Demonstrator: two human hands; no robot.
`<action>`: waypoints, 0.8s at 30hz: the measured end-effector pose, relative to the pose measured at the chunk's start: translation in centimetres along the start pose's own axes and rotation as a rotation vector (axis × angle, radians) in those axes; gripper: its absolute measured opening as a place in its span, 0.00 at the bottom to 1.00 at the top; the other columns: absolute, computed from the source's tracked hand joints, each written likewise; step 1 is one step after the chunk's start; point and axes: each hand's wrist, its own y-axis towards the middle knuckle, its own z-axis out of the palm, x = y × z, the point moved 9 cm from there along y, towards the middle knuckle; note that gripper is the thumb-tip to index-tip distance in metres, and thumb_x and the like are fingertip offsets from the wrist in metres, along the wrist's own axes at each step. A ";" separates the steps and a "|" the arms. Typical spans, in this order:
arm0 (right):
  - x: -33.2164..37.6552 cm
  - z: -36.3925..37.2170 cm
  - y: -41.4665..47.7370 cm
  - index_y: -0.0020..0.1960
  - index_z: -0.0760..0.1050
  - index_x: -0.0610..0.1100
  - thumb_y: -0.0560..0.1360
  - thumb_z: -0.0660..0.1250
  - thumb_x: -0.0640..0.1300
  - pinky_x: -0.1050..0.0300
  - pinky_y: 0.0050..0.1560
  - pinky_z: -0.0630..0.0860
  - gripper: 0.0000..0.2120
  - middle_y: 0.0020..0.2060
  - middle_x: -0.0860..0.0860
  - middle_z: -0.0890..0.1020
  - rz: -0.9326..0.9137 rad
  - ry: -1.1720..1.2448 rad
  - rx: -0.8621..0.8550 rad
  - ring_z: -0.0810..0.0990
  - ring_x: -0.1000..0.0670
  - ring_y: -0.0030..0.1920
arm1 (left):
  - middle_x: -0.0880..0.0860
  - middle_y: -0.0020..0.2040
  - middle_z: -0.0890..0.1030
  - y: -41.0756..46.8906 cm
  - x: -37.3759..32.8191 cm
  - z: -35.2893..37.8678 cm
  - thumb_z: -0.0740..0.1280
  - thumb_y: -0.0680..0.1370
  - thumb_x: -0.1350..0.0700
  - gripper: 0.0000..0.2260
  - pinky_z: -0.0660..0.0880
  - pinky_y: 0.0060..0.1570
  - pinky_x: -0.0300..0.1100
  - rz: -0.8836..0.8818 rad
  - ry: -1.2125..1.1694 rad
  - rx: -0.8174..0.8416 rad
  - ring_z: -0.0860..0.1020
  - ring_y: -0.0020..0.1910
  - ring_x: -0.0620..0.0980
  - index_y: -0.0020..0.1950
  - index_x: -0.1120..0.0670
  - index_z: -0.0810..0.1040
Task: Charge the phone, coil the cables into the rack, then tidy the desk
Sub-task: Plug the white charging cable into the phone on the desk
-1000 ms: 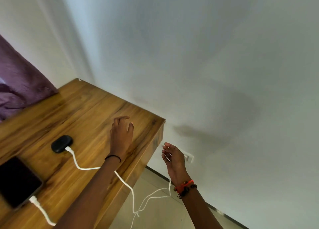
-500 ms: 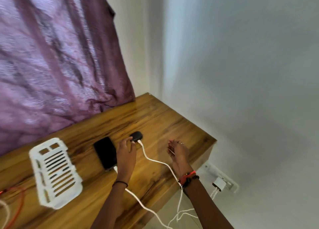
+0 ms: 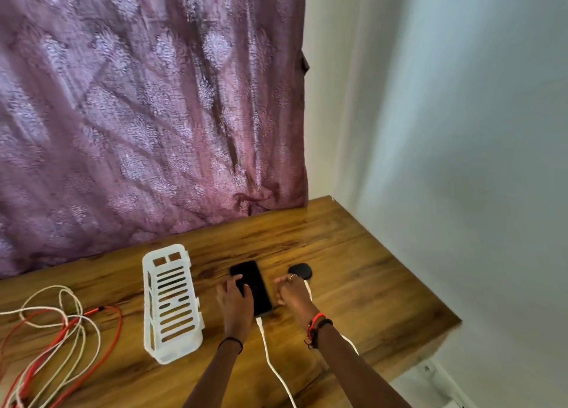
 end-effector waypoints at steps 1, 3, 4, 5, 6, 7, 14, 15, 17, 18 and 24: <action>0.0 0.4 0.7 0.47 0.76 0.44 0.73 0.57 0.38 0.54 0.46 0.80 0.10 0.46 0.46 0.79 -0.005 -0.051 0.006 0.79 0.48 0.44 | 0.60 0.64 0.66 0.3 0.5 0.0 0.61 0.79 0.61 0.15 0.65 0.63 0.49 -0.014 0.022 -0.016 0.66 0.63 0.59 0.65 0.59 0.70; 0.0 1.0 2.1 0.50 0.76 0.44 0.74 0.59 0.39 0.50 0.54 0.78 0.09 0.48 0.47 0.80 -0.015 -0.127 0.020 0.79 0.46 0.50 | 0.62 0.64 0.66 1.1 1.6 0.0 0.61 0.78 0.62 0.15 0.65 0.63 0.51 -0.062 0.036 -0.044 0.66 0.63 0.60 0.65 0.62 0.68; 0.1 1.2 2.4 0.51 0.75 0.45 0.74 0.59 0.39 0.49 0.54 0.77 0.09 0.49 0.47 0.80 -0.022 -0.154 0.025 0.79 0.46 0.50 | 0.62 0.64 0.65 1.5 2.2 0.1 0.61 0.78 0.61 0.15 0.65 0.63 0.52 -0.093 0.034 -0.044 0.65 0.64 0.60 0.64 0.63 0.67; 0.1 1.5 3.3 0.51 0.74 0.45 0.74 0.60 0.39 0.49 0.52 0.77 0.08 0.49 0.47 0.80 -0.026 -0.189 0.035 0.79 0.46 0.48 | 0.62 0.65 0.65 2.0 2.8 0.2 0.61 0.79 0.60 0.15 0.65 0.63 0.53 -0.118 0.031 -0.052 0.65 0.64 0.60 0.64 0.63 0.66; 0.3 1.7 3.7 0.51 0.73 0.45 0.74 0.60 0.39 0.50 0.49 0.76 0.07 0.48 0.47 0.80 -0.028 -0.220 0.048 0.78 0.47 0.45 | 0.62 0.66 0.65 2.4 3.3 0.4 0.60 0.79 0.59 0.15 0.65 0.63 0.53 -0.143 0.035 -0.051 0.64 0.65 0.59 0.64 0.63 0.66; 0.4 2.1 4.4 0.51 0.72 0.46 0.75 0.61 0.40 0.52 0.46 0.74 0.06 0.47 0.47 0.79 -0.028 -0.247 0.063 0.78 0.47 0.43 | 0.62 0.67 0.64 3.0 4.0 0.6 0.59 0.80 0.58 0.15 0.65 0.64 0.53 -0.168 0.041 -0.057 0.63 0.66 0.59 0.64 0.63 0.65; -0.1 3.8 6.8 0.55 0.74 0.44 0.77 0.60 0.47 0.51 0.49 0.75 0.10 0.54 0.46 0.77 -0.060 -0.407 0.108 0.79 0.46 0.50 | 0.62 0.66 0.66 3.7 6.0 1.9 0.57 0.81 0.54 0.13 0.65 0.65 0.59 -0.293 0.074 -0.045 0.67 0.64 0.63 0.62 0.60 0.68; -0.2 4.0 7.1 0.55 0.75 0.44 0.77 0.61 0.48 0.52 0.49 0.75 0.11 0.54 0.46 0.77 -0.069 -0.425 0.116 0.79 0.46 0.50 | 0.62 0.64 0.68 3.8 6.4 2.0 0.56 0.81 0.55 0.12 0.65 0.64 0.59 -0.307 0.072 -0.050 0.68 0.63 0.63 0.61 0.60 0.69; -0.2 4.3 7.2 0.55 0.76 0.44 0.77 0.61 0.49 0.52 0.46 0.75 0.12 0.52 0.46 0.79 -0.093 -0.445 0.125 0.79 0.47 0.48 | 0.63 0.61 0.70 3.9 6.8 1.9 0.56 0.81 0.56 0.12 0.67 0.62 0.58 -0.314 0.115 -0.040 0.70 0.60 0.62 0.59 0.61 0.70; -0.2 4.3 7.1 0.55 0.76 0.43 0.78 0.60 0.48 0.53 0.43 0.74 0.12 0.49 0.46 0.80 -0.103 -0.449 0.124 0.79 0.48 0.45 | 0.63 0.60 0.71 3.9 7.0 1.9 0.56 0.81 0.56 0.12 0.69 0.60 0.58 -0.313 0.155 -0.035 0.71 0.58 0.62 0.58 0.62 0.71; -0.1 4.0 6.3 0.59 0.76 0.44 0.80 0.58 0.47 0.64 0.33 0.67 0.13 0.50 0.48 0.81 -0.100 -0.462 0.099 0.76 0.53 0.41 | 0.60 0.57 0.75 4.1 7.8 1.6 0.56 0.80 0.60 0.10 0.72 0.54 0.51 -0.420 0.031 -0.023 0.75 0.53 0.57 0.57 0.57 0.75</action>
